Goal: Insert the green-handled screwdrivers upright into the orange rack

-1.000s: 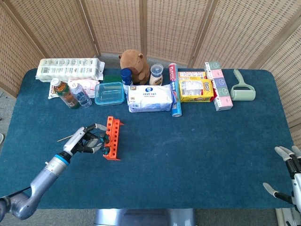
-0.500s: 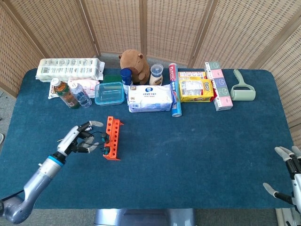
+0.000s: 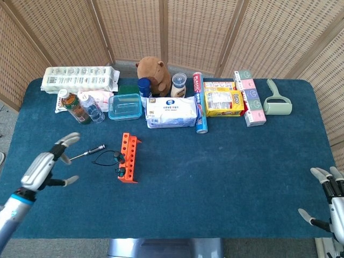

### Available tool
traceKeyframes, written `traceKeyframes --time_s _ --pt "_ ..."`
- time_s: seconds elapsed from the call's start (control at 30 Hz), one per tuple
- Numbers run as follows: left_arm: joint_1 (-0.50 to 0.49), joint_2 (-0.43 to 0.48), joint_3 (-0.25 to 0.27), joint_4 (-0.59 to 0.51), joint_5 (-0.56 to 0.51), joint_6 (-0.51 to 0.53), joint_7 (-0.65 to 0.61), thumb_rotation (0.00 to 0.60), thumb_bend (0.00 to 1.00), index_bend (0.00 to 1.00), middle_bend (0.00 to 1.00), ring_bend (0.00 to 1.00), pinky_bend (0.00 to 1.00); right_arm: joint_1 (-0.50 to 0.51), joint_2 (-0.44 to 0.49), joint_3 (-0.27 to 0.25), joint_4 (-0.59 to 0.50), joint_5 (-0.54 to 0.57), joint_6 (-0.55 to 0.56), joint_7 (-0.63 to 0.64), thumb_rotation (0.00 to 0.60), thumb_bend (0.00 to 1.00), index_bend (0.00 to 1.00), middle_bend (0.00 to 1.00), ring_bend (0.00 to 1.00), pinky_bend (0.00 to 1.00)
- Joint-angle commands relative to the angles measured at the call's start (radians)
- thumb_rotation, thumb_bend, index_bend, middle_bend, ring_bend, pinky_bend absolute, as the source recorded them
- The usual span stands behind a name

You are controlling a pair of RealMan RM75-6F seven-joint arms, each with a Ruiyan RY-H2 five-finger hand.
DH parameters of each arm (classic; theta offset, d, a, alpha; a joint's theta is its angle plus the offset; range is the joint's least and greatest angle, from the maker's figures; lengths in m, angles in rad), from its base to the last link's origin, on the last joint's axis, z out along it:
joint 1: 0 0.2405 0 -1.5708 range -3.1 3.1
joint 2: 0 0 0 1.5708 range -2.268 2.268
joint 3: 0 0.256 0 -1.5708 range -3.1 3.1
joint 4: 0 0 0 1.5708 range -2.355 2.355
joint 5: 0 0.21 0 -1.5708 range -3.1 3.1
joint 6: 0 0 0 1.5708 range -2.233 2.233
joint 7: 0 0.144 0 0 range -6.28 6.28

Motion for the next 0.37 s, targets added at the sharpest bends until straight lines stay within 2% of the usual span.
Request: traceKeyframes --time_s 0.03,0.17,0.37 --pt "0.154 0.077 0.071 -0.085 -0.096 0.103 0.413 0.6 0.16 0.0 0.0 0.0 0.2 -0.001 -0.014 0.009 0.002 0.016 0.005 -0.035 0.6 0.0 0.13 0.15 0.03 0.0" --pt "0.22 0.047 0.083 -0.099 -0.117 0.177 0.55 0.6 0.16 0.0 0.0 0.0 0.16 -0.008 -0.04 0.034 0.003 0.057 0.032 -0.12 0.6 0.0 0.14 0.12 0.02 0.0" --pt "0.271 0.005 0.084 -0.07 -0.063 0.253 0.587 0.6 0.16 0.0 0.0 0.0 0.15 -0.019 -0.066 0.048 -0.008 0.087 0.056 -0.213 0.6 0.0 0.17 0.1 0.01 0.0"
